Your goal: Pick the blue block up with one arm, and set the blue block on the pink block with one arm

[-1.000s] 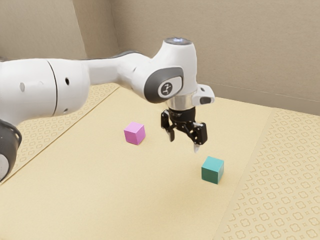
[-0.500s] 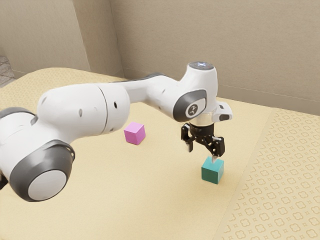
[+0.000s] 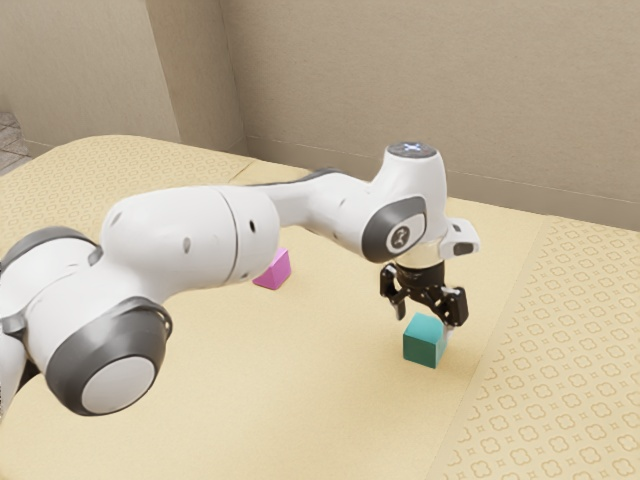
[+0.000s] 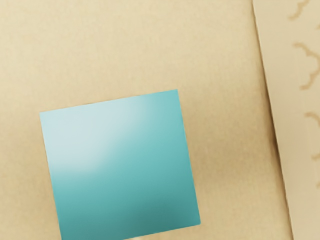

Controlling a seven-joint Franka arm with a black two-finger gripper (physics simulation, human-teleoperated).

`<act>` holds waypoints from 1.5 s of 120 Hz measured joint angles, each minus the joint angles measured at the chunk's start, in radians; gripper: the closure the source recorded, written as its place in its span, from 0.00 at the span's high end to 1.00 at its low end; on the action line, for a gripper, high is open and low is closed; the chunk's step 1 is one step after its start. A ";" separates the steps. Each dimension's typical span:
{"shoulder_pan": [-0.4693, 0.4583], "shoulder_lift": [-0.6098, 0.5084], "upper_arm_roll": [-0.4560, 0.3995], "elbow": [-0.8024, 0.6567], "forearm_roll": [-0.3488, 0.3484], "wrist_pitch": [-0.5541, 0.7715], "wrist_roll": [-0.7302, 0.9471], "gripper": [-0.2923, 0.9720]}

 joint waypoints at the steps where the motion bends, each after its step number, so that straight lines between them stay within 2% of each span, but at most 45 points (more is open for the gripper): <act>1: 0.000 0.001 0.002 0.000 0.000 0.001 0.000 0.77; 60: 0.004 0.060 0.016 0.038 -0.010 0.036 0.006 0.77; 114: 0.007 0.113 0.019 0.059 -0.047 0.064 0.031 0.77; 124: 0.008 0.114 0.019 0.056 -0.061 0.068 0.036 0.73; 152: 0.008 0.114 0.026 0.049 -0.072 0.072 0.044 0.52; 180: 0.002 0.107 0.034 0.055 -0.062 0.073 0.041 0.47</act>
